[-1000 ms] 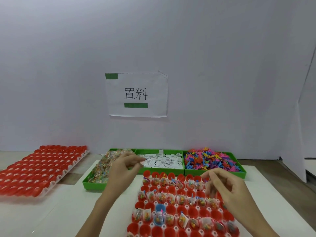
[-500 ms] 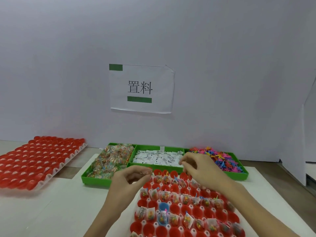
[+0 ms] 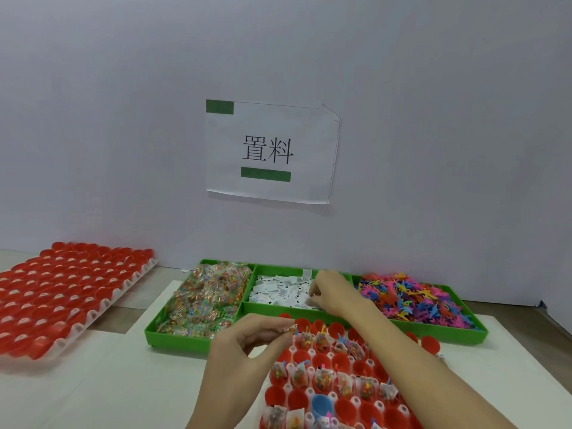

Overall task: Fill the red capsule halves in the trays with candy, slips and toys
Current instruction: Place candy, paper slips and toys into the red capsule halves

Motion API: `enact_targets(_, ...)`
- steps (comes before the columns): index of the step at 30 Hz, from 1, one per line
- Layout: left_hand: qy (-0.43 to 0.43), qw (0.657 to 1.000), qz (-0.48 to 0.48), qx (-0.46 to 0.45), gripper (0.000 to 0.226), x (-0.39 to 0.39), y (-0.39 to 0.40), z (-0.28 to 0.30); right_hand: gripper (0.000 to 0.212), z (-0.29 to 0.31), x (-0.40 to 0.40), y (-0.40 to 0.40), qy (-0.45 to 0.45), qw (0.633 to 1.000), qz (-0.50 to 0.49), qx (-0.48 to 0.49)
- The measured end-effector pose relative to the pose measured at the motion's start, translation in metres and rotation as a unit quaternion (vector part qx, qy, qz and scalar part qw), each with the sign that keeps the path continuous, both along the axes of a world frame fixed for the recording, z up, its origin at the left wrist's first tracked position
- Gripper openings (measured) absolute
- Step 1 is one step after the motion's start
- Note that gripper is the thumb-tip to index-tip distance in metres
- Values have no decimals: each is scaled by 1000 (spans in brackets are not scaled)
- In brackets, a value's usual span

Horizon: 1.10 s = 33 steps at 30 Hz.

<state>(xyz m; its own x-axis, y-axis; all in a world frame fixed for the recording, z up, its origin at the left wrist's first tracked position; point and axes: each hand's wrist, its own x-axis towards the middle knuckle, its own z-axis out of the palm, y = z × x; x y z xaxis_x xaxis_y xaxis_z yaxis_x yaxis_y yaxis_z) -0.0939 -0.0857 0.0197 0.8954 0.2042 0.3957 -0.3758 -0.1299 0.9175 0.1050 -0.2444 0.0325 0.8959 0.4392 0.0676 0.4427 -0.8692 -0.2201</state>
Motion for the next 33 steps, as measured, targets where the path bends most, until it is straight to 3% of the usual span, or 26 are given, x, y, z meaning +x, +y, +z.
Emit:
enact_targets(4, 4, 1000, 10, -3, 22, 0, 1, 0, 27, 4, -1, 4, -14, 1000, -1, -24)
enact_targets(6, 4, 1000, 11, -4, 22, -1, 1, 1, 36, 4, -4, 6, -35, 999, 6, -31)
enact_targets(10, 11, 1000, 13, 3, 23, -3, 1, 0, 20, 2, -12, 6, -71, 995, -1, -72)
enact_targets(15, 20, 1000, 23, 3, 22, -4, 1, 0, 19, 5, -20, 2, -112, 989, -8, -95)
enact_targets(23, 43, 998, 40, -9, 20, -8, 0, -2, 9, 13, -34, -21, -86, 984, -25, 157)
enact_targets(28, 42, 995, 28, -80, 19, -17, -6, 11, 4, 33, -79, -41, -49, 924, -18, 380)
enact_targets(33, 44, 993, -44, -105, 15, -29, -27, 23, 6, 40, -155, -73, 9, 879, 32, 475)
